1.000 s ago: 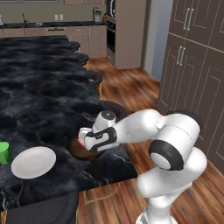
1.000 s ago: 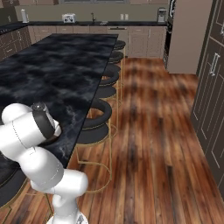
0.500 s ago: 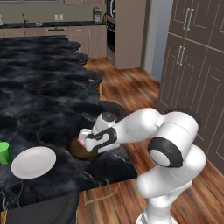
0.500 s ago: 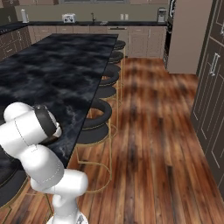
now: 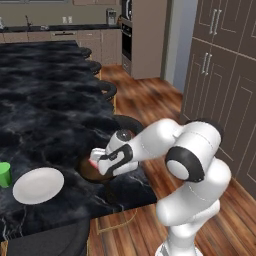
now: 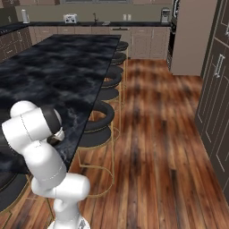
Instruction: Pick up the pan with the steak in it and place it on the dining table. Then place the steak on the plate.
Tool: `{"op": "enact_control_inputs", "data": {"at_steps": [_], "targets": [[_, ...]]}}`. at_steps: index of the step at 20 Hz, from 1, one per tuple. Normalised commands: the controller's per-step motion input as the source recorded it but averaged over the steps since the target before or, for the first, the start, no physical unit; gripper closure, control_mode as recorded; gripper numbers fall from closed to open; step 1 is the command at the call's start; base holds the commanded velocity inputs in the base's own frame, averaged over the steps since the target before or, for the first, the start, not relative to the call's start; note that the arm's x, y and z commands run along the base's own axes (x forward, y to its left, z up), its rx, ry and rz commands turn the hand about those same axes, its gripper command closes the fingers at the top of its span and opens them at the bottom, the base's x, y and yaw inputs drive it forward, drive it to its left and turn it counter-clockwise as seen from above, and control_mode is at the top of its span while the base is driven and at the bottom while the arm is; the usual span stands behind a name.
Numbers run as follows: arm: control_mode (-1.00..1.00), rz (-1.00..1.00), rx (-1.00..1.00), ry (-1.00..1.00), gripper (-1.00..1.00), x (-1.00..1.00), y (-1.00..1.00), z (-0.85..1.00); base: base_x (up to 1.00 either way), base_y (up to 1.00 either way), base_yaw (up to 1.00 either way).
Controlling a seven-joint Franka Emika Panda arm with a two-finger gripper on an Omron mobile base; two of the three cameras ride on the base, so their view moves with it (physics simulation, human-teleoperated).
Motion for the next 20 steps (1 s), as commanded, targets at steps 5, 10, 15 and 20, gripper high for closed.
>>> {"op": "enact_control_inputs", "data": {"at_steps": [5,10,15,20], "targets": [[-1.00,0.00,0.00,-0.02,-1.00,0.10,0.01,-0.17,0.00,0.00,0.00],[-1.00,0.00,0.00,-0.02,-1.00,0.09,0.04,-0.19,0.00,0.00,0.00],[-1.00,0.00,0.00,-0.01,-1.00,0.13,0.07,-0.13,0.00,0.00,0.00],[-1.00,0.00,-0.03,-0.01,-1.00,0.00,0.13,-0.45,0.00,0.00,0.00]]}}
